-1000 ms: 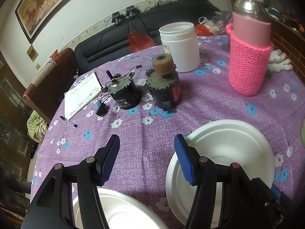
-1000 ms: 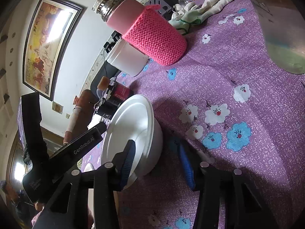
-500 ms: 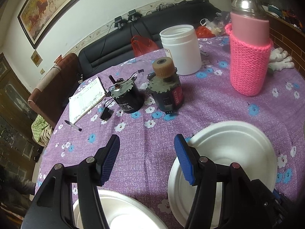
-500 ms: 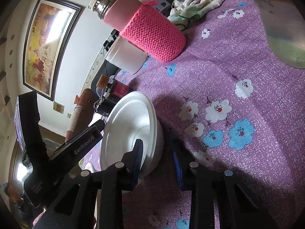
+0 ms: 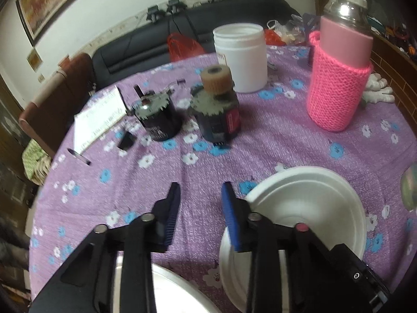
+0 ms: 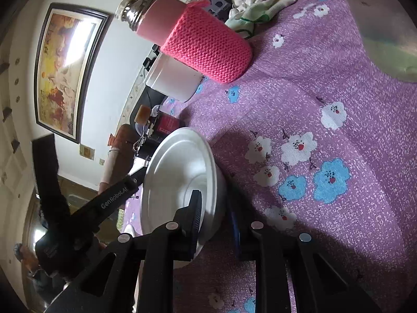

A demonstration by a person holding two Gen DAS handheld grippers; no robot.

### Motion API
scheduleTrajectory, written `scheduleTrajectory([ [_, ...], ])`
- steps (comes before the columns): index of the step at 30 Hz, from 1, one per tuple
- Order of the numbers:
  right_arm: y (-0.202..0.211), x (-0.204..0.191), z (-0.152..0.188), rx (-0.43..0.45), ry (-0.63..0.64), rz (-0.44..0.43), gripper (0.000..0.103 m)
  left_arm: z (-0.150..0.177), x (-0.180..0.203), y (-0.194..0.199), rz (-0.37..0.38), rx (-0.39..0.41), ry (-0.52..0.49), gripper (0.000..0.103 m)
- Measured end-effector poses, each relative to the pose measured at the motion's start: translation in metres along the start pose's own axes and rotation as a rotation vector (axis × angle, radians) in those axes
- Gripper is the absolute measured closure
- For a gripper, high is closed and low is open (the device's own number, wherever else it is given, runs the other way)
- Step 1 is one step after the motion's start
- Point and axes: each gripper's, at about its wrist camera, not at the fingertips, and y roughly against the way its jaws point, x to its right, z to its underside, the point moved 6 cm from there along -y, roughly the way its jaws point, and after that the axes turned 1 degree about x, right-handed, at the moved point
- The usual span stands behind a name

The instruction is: Organize plates and bowls

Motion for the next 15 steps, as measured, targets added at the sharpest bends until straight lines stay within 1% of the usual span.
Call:
scheduleTrajectory([
  [1, 0.0, 0.0, 0.0, -0.002, -0.008, -0.008, 0.083, 0.001, 0.001, 0.0, 0.004, 0.001, -0.001, 0.078],
  [2, 0.0, 0.001, 0.0, -0.005, -0.015, -0.014, 0.083, 0.001, 0.003, 0.001, 0.009, 0.002, -0.008, 0.082],
  [3, 0.0, 0.001, -0.001, -0.005, -0.016, -0.014, 0.083, 0.001, 0.004, 0.001, 0.017, -0.001, -0.011, 0.088],
  [5, 0.001, 0.0, -0.001, -0.001, -0.003, -0.008, 0.084, 0.002, 0.008, 0.001, 0.037, -0.01, -0.023, 0.096],
  [8, 0.001, -0.002, -0.001, 0.0, 0.0, -0.006, 0.084, 0.002, 0.012, 0.001, 0.05, -0.017, -0.04, 0.102],
  [10, 0.001, -0.001, -0.002, -0.003, -0.015, -0.016, 0.084, 0.003, 0.013, 0.001, 0.053, -0.019, -0.049, 0.103],
  [13, 0.0, 0.002, -0.002, -0.009, -0.037, -0.035, 0.082, 0.004, 0.015, 0.0, 0.033, -0.021, -0.079, 0.103],
  [15, 0.0, 0.003, -0.003, -0.016, -0.05, -0.05, 0.082, 0.004, 0.015, 0.001, 0.038, -0.024, -0.086, 0.103],
])
